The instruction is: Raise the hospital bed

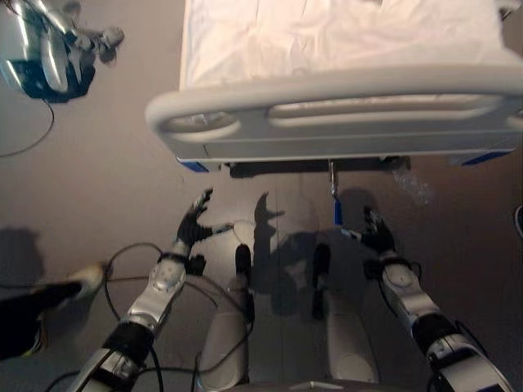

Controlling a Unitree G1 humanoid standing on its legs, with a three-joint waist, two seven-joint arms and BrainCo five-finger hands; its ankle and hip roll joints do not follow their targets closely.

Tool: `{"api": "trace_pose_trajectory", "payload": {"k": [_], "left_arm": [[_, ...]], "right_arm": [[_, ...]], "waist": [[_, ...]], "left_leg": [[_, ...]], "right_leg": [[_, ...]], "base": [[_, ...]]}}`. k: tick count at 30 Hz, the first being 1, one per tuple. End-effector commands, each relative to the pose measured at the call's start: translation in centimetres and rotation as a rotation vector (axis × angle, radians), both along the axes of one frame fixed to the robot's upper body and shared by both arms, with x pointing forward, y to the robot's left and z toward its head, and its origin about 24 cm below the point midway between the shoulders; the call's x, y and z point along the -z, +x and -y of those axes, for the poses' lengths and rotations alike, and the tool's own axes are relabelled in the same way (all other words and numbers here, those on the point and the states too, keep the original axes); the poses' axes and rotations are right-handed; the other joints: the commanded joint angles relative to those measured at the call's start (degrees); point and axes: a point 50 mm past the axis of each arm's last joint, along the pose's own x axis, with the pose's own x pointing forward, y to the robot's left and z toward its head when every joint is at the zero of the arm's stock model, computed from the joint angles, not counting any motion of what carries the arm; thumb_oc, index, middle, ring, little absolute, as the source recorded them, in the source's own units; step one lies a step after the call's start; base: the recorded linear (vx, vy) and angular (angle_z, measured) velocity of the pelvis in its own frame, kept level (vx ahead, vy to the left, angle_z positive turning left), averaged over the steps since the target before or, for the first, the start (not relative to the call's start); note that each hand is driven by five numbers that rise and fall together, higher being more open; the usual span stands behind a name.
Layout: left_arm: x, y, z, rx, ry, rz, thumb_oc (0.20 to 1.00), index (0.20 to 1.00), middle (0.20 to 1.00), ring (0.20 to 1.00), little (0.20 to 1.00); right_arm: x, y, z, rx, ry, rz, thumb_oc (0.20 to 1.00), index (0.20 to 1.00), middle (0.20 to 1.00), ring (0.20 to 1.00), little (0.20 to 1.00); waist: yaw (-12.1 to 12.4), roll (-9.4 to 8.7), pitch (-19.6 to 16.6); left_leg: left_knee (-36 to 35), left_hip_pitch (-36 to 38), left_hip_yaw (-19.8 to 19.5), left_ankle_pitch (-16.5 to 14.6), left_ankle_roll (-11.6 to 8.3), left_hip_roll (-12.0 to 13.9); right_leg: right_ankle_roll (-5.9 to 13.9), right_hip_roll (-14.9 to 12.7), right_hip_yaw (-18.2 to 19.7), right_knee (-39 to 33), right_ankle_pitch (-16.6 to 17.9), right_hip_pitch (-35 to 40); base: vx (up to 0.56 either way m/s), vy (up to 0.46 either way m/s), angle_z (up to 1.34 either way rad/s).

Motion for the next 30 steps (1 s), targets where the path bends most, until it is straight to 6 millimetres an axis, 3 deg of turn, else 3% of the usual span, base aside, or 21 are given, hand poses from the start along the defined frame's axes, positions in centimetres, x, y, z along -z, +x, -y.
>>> {"api": "trace_pose_trajectory", "payload": {"k": [1,2,3,5,10,12,13,18,30], "left_arm": [[-3.9,-0.8,0.6,0.069,-0.081,0.183,1.000,1.000,1.000,1.000,1.000],[-3.9,-0.8,0.7,0.069,-0.081,0.182,1.000,1.000,1.000,1.000,1.000],[-6.3,-1.2,1.3,0.130,-0.046,0.274,1.000,1.000,1.000,1.000,1.000],[-7.8,-1.6,1.7,0.171,-0.027,0.334,1.000,1.000,1.000,1.000,1.000],[-10.7,-2.7,3.0,0.308,-0.029,0.419,1.000,1.000,1.000,1.000,1.000],[-10.7,-2.7,3.0,0.308,-0.029,0.419,1.000,1.000,1.000,1.000,1.000],[-12.0,-3.3,3.9,0.388,-0.048,0.445,1.000,1.000,1.000,1.000,1.000],[-14.3,-4.6,5.4,0.508,-0.063,0.505,1.000,1.000,1.000,1.000,1.000],[-15.7,-4.9,6.7,0.635,-0.001,0.489,1.000,1.000,1.000,1.000,1.000]], "right_arm": [[-3.6,0.1,-0.2,-0.012,-0.037,0.199,1.000,1.000,1.000,1.000,1.000],[-3.5,0.1,-0.2,-0.012,-0.037,0.199,1.000,1.000,1.000,1.000,1.000],[-5.6,0.5,-0.1,-0.002,-0.047,0.282,1.000,1.000,1.000,1.000,1.000],[-7.4,0.7,0.0,0.011,-0.062,0.353,1.000,1.000,1.000,1.000,1.000],[-10.5,1.0,-0.3,0.016,-0.041,0.481,1.000,1.000,1.000,1.000,1.000],[-10.6,1.0,-0.3,0.016,-0.041,0.481,1.000,1.000,1.000,1.000,1.000],[-11.0,1.6,-0.6,0.022,-0.004,0.480,1.000,1.000,1.000,1.000,1.000],[-10.9,3.5,-0.6,0.085,0.077,0.421,1.000,1.000,1.000,1.000,1.000],[-12.7,6.7,0.4,0.050,0.153,0.300,1.000,1.000,1.000,1.000,1.000]], "waist": [[-1.27,-0.18,-0.99],[-1.26,-0.22,-0.94],[-1.46,0.14,-0.57],[-1.52,0.39,-0.57],[-1.52,0.81,-0.57],[-1.50,0.78,-0.57],[-1.31,0.81,-0.57],[-0.76,0.70,-0.57],[-0.16,-0.28,-0.57]], "left_leg": [[7.19,-6.62,-0.79,-2.01,-0.16,-1.84],[7.52,-6.63,-0.76,-2.36,-0.17,-1.85],[8.78,-10.67,-0.75,-2.36,-0.43,-1.62],[9.54,-14.08,-0.82,-2.30,-0.44,-1.46],[12.06,-20.24,-0.70,-2.98,-0.30,-1.13],[12.18,-20.36,-0.68,-3.02,-0.30,-1.12],[14.12,-23.57,-0.79,-3.55,-0.20,-1.14],[18.30,-29.23,-1.19,-4.83,0.17,-1.02],[19.49,-34.94,-1.92,-4.50,-0.60,-1.07]], "right_leg": [[3.50,-0.66,0.55,6.43,-2.56,-5.19],[3.52,-0.70,0.60,6.80,-2.90,-5.23],[3.53,-0.89,0.78,8.40,-2.93,-9.38],[3.53,-0.93,1.12,9.17,-2.79,-12.81],[3.31,-1.00,1.94,12.04,-3.16,-19.26],[3.31,-1.00,1.97,12.14,-3.19,-19.39],[3.17,-1.05,2.23,14.15,-3.53,-22.56],[2.86,-1.19,2.43,17.88,-4.22,-27.58],[2.61,-1.75,1.44,19.09,-4.40,-32.70]], "base": [[-0.11,-0.030,-0.03],[-0.12,-0.031,0.00],[-0.08,-0.011,0.03],[-0.06,-0.004,0.04],[-0.01,0.005,-0.04],[-0.01,-0.012,-0.04],[-0.01,-0.037,0.00],[0.00,-0.018,0.04],[0.00,-0.009,0.03]]}}
